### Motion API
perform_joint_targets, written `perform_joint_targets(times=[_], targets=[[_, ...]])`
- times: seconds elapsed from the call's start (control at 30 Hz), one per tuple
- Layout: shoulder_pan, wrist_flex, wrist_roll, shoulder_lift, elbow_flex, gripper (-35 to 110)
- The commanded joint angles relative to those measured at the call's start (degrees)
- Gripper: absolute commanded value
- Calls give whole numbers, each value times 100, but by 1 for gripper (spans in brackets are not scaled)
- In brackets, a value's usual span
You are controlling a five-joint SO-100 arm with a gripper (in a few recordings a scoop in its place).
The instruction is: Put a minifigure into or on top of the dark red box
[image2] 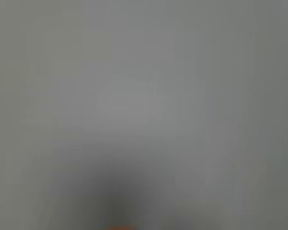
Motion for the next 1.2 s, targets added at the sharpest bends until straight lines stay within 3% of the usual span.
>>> perform_joint_targets(times=[0.0, 0.5, 1.17], targets=[[272, 158, -290, -475, -650, 20], [1178, -149, -1415, -3234, -2382, 19], [1714, -255, -1626, -6495, -5440, 18]])
